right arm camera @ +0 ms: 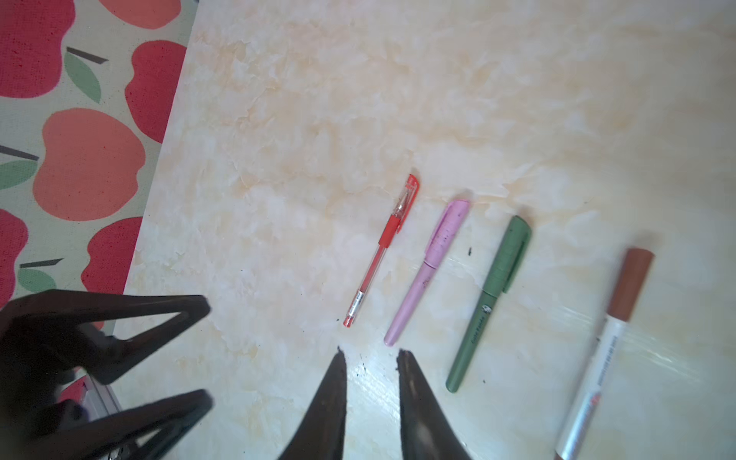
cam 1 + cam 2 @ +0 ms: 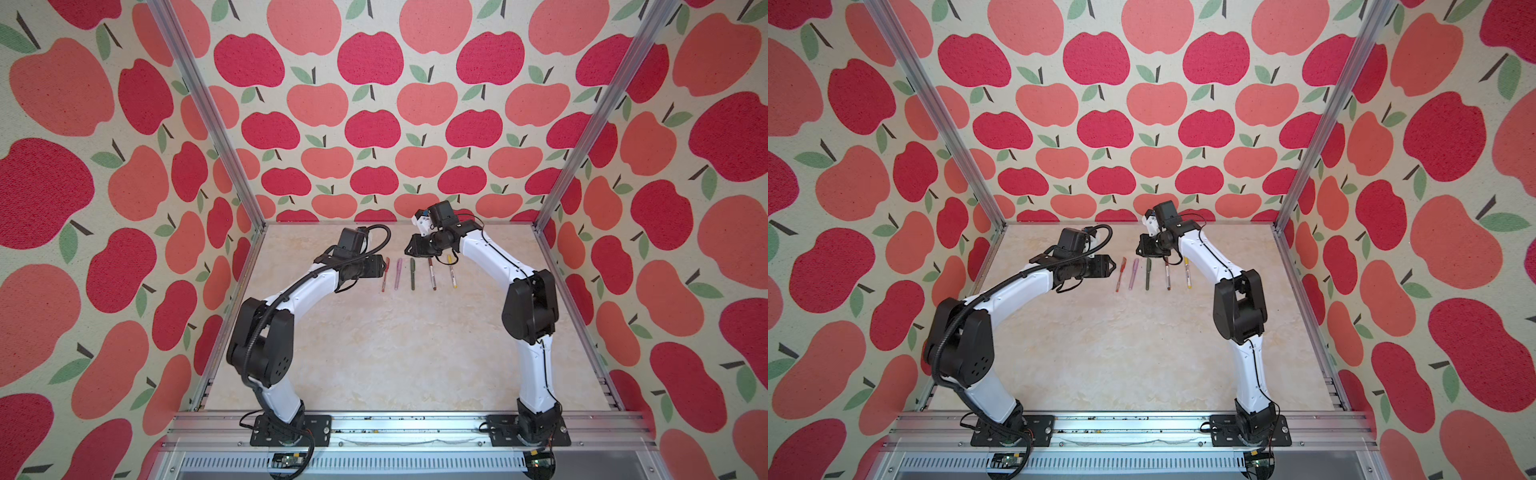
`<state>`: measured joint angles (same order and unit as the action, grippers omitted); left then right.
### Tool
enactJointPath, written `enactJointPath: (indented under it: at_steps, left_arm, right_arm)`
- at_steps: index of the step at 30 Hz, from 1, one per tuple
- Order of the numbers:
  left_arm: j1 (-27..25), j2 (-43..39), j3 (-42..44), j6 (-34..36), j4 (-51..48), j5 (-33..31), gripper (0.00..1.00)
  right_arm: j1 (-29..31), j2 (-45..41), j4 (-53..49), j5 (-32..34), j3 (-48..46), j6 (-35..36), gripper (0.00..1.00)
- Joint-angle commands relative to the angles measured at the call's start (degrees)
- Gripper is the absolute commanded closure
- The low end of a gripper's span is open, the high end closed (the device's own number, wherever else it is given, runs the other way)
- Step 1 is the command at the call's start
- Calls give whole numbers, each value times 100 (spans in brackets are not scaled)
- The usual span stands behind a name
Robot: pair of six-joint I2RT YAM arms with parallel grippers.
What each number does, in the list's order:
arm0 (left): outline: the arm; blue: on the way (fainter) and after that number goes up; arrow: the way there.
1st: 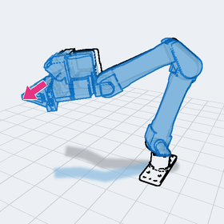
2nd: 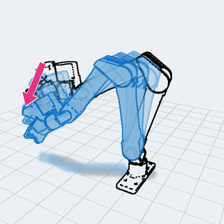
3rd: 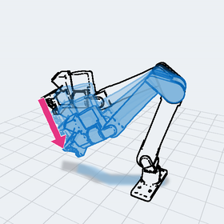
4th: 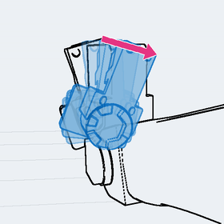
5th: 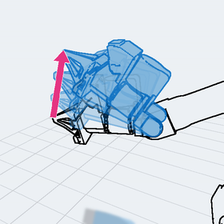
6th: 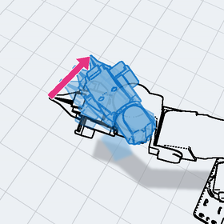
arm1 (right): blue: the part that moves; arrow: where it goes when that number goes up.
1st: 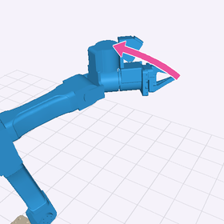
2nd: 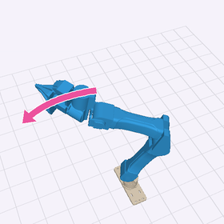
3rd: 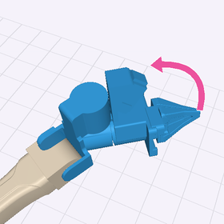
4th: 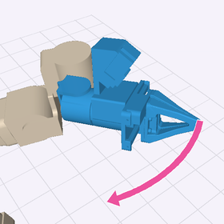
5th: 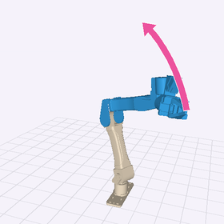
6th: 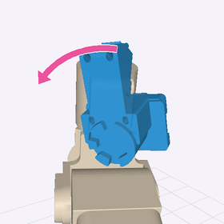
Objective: Insert the pens into the pen caps
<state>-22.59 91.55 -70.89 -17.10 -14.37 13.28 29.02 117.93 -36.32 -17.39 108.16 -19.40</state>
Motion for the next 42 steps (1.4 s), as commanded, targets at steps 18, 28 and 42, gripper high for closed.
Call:
enactJointPath:
  at_steps: [18, 28, 42]
  left_arm:
    - [2284, -3169, 4044, 1252, 2578, -2833, 1]
    - [2807, -1843, 5050, 1089, 4929, -2306, 1]
    - [3099, -206, 4901, 1569, 6586, -476, 1]
  right_arm:
    - [-1421, -6622, 4859, 3411, -8149, 2209, 62]
    - [-1895, -5946, 7248, 3423, -9475, 2246, 52]
    - [-2260, -2505, 10611, 2703, -9218, 2498, 50]
